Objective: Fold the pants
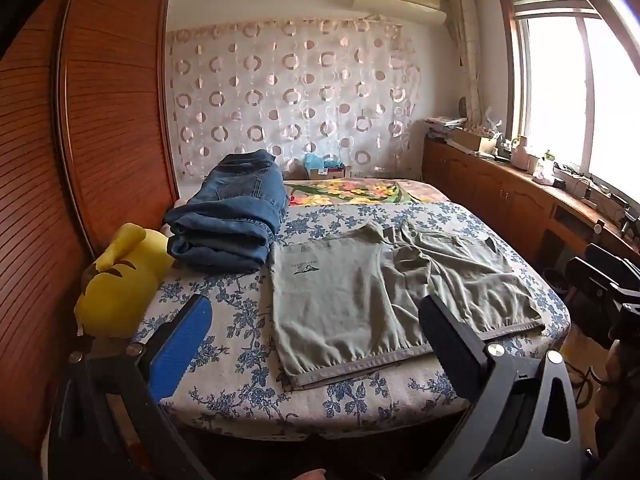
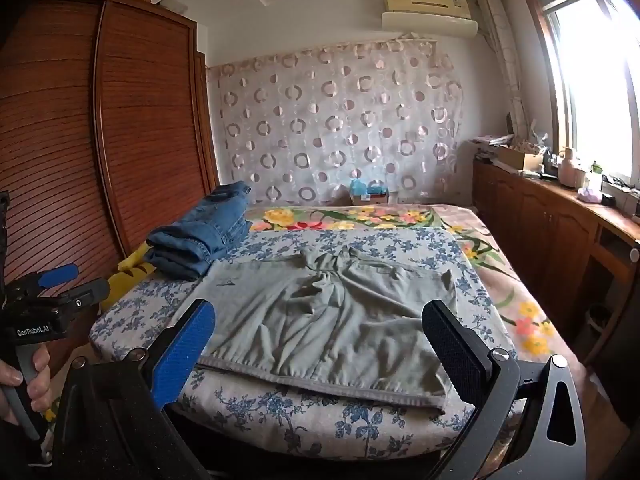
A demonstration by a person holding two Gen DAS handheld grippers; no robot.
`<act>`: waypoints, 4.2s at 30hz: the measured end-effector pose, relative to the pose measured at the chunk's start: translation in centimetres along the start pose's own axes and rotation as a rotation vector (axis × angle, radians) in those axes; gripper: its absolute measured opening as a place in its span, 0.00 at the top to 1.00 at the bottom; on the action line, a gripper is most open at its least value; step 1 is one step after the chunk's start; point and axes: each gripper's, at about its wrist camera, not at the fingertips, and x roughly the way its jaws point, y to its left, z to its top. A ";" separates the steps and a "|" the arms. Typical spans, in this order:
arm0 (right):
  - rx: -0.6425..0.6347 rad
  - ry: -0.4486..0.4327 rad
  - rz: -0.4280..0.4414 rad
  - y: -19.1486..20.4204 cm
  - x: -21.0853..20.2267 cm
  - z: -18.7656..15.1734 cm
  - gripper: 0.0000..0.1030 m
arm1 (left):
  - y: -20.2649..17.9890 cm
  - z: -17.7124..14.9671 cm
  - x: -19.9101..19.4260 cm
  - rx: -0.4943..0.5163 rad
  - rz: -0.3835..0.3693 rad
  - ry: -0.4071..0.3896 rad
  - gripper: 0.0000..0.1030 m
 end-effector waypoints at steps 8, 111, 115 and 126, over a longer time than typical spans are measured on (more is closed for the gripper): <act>0.005 -0.004 0.003 -0.2 0.1 0.0 0.00 | -0.4 0.0 -0.3 0.006 0.000 -0.010 0.00; 0.007 0.041 -0.097 -6.2 1.2 -0.4 0.10 | -1.1 -1.3 7.2 0.033 -0.112 0.087 0.00; 0.002 0.051 -0.089 -7.0 2.2 0.3 0.10 | -1.9 -1.3 8.4 0.058 -0.133 0.111 0.00; -0.028 0.221 -0.040 -8.8 8.9 1.6 0.39 | -2.3 -3.3 11.8 0.024 -0.194 0.209 0.00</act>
